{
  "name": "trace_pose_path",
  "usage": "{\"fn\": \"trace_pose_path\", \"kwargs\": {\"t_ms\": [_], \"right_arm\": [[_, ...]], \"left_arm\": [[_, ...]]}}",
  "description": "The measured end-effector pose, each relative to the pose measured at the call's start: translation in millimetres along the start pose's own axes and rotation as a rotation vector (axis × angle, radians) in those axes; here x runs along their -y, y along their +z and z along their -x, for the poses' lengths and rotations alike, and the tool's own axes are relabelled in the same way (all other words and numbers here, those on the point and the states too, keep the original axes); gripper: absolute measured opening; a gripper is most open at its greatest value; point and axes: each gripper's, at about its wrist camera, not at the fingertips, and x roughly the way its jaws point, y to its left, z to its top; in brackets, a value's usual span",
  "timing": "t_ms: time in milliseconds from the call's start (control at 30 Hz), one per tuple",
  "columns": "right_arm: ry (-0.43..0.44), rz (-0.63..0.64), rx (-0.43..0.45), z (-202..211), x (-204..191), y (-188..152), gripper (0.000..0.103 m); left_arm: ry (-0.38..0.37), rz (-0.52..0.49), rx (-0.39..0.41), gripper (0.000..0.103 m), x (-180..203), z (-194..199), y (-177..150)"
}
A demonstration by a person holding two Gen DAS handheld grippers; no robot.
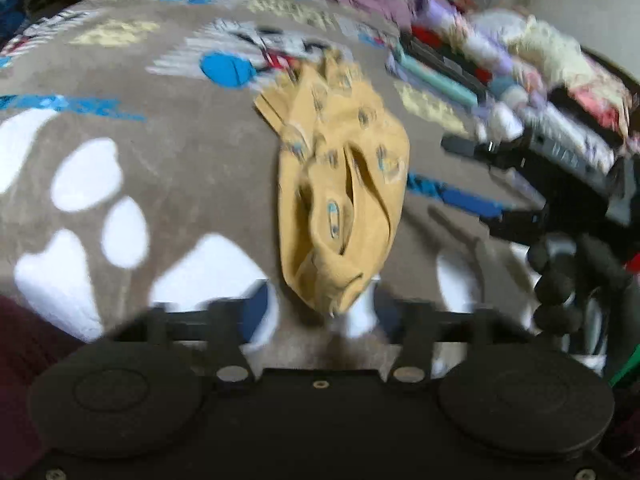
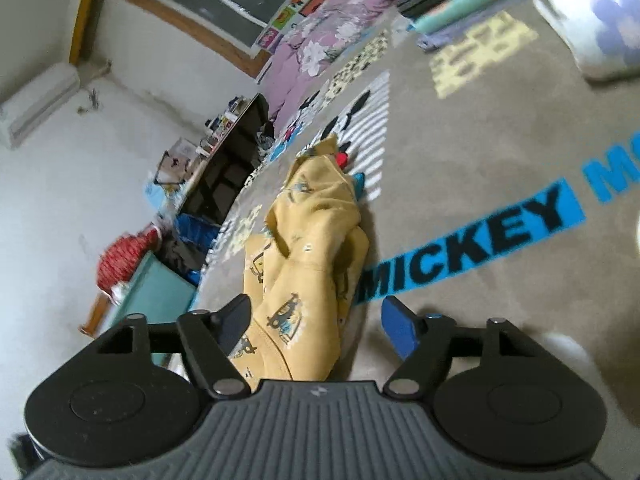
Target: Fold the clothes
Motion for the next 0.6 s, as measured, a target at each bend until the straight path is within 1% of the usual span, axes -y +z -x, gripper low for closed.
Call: {"fn": "trace_pose_path", "kwargs": {"t_ms": [100,167,200,300,400,433,467,500,533,567,600], "right_arm": [[-0.029,0.051,-0.002,-7,-16,4,0.078],[-0.051,0.063,-0.001,-14,-21,7,0.079],[-0.069,0.064,-0.002,-17,-22,9,0.079],[-0.159,0.066,0.001,-31,-26,13,0.082],[-0.174,0.040,-0.005,-45,-28,17,0.082],[-0.172,0.023,-0.012,-50,-27,18,0.082],[-0.169,0.008,-0.018,-55,-26,19,0.079],[-0.166,0.006,-0.021,-59,-26,20,0.065],[-0.162,0.012,-0.020,-58,-26,18,0.044],[-0.158,0.018,-0.019,-57,-26,16,0.032],[-0.154,0.024,-0.019,-56,-27,15,0.016]], "left_arm": [[-0.010,0.034,0.058,0.062,-7,17,3],[-0.018,0.070,0.094,0.062,-13,24,5],[-0.021,0.084,0.101,0.062,-15,24,7],[-0.032,0.098,0.105,0.062,-17,18,16],[-0.026,0.103,0.097,0.062,-15,4,22],[-0.024,0.104,0.094,0.053,-15,-1,24],[-0.022,0.106,0.091,0.028,-15,-5,26],[-0.021,0.107,0.089,0.014,-14,-10,28],[-0.019,0.108,0.086,0.006,-14,-15,30],[-0.021,0.111,0.081,0.005,-14,-18,29],[-0.029,0.116,0.074,0.004,-15,-18,26]]}}
